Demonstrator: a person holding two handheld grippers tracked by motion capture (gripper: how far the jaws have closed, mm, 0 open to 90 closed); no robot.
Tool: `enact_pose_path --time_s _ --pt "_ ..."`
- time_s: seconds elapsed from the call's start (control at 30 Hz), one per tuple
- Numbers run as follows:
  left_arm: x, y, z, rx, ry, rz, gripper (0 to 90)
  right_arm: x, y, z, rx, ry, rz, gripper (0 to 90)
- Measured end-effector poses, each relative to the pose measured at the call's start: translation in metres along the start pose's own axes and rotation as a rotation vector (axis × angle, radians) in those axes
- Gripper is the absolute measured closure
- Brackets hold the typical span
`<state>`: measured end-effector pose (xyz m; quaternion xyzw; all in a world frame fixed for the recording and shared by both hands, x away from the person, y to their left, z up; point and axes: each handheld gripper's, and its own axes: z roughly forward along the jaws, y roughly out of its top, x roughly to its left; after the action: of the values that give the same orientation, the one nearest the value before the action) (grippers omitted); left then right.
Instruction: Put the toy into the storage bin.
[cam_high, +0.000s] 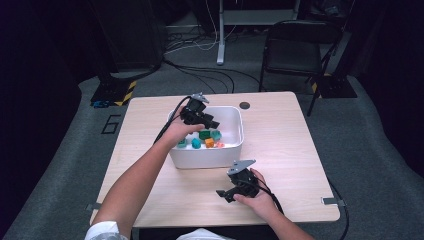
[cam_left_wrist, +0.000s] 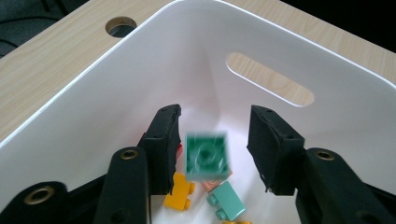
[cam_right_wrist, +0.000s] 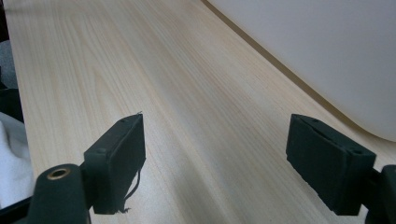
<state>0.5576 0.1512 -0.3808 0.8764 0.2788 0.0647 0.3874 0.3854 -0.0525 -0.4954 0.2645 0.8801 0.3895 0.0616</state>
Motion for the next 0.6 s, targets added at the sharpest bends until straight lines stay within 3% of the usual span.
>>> enact_pose_path --time_s 0.3,0.6 --pt "-0.004 -0.001 -0.022 -0.018 0.026 0.015 45.8 0.000 0.000 -0.001 0.000 -0.003 0.004 19.1" --pt "-0.024 -0.014 -0.062 -0.078 0.021 0.047 42.5 0.000 0.000 0.000 0.000 -0.007 0.007 19.2"
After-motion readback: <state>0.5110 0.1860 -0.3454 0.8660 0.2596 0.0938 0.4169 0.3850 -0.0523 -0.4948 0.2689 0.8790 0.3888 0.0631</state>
